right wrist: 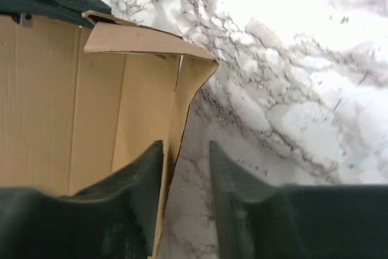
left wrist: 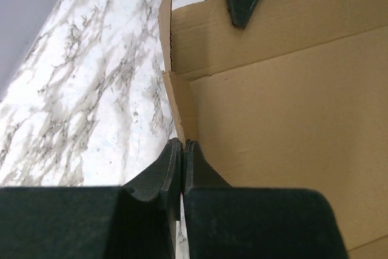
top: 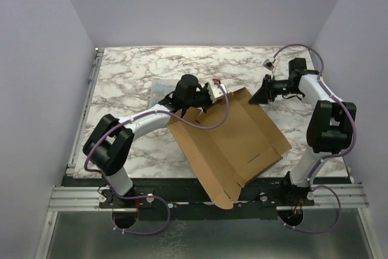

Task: Fold the paper box
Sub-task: Fold the paper box at the center of the board.

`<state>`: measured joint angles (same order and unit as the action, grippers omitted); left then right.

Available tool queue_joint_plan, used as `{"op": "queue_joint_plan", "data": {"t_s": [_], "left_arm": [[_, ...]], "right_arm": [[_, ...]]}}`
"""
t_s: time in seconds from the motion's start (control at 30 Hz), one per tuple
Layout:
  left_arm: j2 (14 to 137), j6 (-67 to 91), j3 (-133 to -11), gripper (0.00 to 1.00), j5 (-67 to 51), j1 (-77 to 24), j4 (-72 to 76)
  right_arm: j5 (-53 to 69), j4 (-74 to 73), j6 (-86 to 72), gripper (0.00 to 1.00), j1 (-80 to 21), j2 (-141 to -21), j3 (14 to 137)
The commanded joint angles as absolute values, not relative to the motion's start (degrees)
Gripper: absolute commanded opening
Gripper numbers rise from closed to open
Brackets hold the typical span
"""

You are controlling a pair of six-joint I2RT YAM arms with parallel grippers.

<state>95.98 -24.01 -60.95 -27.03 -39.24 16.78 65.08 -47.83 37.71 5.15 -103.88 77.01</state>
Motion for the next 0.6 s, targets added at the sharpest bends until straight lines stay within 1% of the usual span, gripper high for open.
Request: {"op": "queue_joint_plan", "data": {"t_s": [0.0,0.07,0.1,0.13,0.17,0.23,0.27,0.3,0.5,0.57], "left_arm": [[93.67,-25.09,-60.38,0.00,-25.66,-39.54,21.91],[93.68,-24.73,-60.38,0.00,-25.50,-39.50,23.10],[93.76,-24.44,-60.38,0.02,-25.39,-39.48,23.56],[93.93,-24.21,-60.34,0.05,-25.32,-39.46,23.97],[94.14,-24.11,-60.19,0.12,-25.19,-39.49,24.35],[94.74,-23.18,-59.73,0.26,-24.88,-39.32,25.11],[95.14,-22.19,-59.46,0.31,-25.06,-38.99,25.63],[95.65,-21.03,-59.28,0.35,-25.50,-38.51,25.89],[97.46,-12.22,-59.23,0.42,-29.11,-34.00,28.23],[97.23,-10.50,-59.52,0.50,-28.72,-32.75,28.56]], "right_arm": [[70.97,-47.72,35.16,0.28,5.26,-104.15,79.61],[70.13,-46.17,34.41,0.14,5.19,-102.50,79.63],[69.28,-45.25,34.25,0.09,5.24,-101.57,79.56],[68.08,-44.01,33.86,0.04,5.25,-100.51,79.36],[66.69,-42.68,33.06,0.01,5.27,-99.54,79.10],[63.89,-40.36,32.04,0.00,5.27,-97.82,78.22],[62.76,-39.41,31.44,0.00,5.27,-97.36,77.67],[61.67,-39.05,31.31,0.00,5.27,-97.04,77.35],[61.39,-36.38,29.72,0.00,5.31,-95.89,74.45],[61.23,-35.41,28.26,0.00,5.27,-96.17,74.35]]}}
